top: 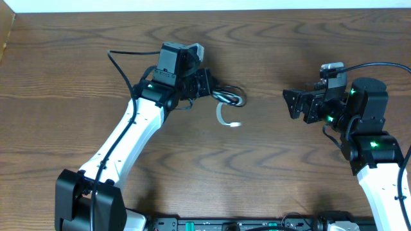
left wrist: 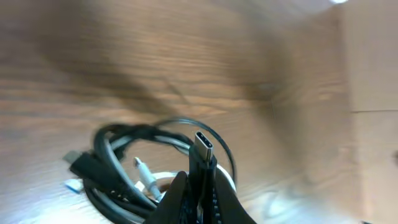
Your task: Untangle cables
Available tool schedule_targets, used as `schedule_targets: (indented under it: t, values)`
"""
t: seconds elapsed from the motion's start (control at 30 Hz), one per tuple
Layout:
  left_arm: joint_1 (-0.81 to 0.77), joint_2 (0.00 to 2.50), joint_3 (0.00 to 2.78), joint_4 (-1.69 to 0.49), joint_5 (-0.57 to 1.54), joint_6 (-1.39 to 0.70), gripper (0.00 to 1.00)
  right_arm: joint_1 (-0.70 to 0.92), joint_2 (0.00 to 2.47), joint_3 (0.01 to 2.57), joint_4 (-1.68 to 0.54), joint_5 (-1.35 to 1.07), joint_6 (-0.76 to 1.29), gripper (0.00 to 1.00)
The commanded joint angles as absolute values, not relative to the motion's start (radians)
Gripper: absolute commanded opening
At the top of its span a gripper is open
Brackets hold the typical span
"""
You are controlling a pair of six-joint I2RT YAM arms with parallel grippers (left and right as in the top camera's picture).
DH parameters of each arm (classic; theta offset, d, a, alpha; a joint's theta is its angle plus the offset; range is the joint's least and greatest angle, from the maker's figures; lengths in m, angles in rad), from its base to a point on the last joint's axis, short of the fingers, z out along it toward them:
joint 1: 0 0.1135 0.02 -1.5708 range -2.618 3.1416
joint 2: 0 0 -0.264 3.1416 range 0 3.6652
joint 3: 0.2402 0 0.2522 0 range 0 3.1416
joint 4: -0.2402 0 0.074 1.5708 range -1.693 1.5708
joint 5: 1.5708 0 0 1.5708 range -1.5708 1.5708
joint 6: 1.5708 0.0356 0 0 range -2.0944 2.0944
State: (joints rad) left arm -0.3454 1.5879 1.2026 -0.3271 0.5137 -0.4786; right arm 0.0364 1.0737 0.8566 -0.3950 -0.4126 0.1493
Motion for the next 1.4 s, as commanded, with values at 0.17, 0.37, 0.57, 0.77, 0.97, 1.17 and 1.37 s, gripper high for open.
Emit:
schedule_targets:
  t: [0.17,0.37,0.57,0.77,0.97,1.17,1.37]
  values:
    - [-0.35,1.588,1.222,-0.218,0.646,-0.723,0.08,0.042,1.147,0.881,-0.353,-0.538,0.19,0.83]
    - [-0.35,1.588,1.221,-0.223,0.644,-0.867,0.08,0.084,1.225,0.881,-0.293,-0.613,0.194,0.78]
    - [-0.35,1.588,1.221,-0.223,0.643,-1.073,0.08,0.144,1.262,0.881,-0.244,-0.612,0.249,0.78]
    - [-0.35,1.588,1.221,-0.229,0.644,-1.355,0.08,0.192,1.262,0.881,-0.208,-0.578,0.254,0.79]
    - [-0.35,1.588,1.221,-0.229,0.644,-1.457,0.08,0.219,1.263,0.881,-0.22,-0.536,0.245,0.76]
    - [-0.351,1.588,1.221,-0.229,0.644,-1.487,0.08,0.234,1.281,0.881,-0.245,-0.495,0.235,0.75]
    - [-0.355,1.588,1.218,-0.23,0.623,-1.364,0.08,0.256,1.322,0.881,-0.195,-0.5,0.353,0.67]
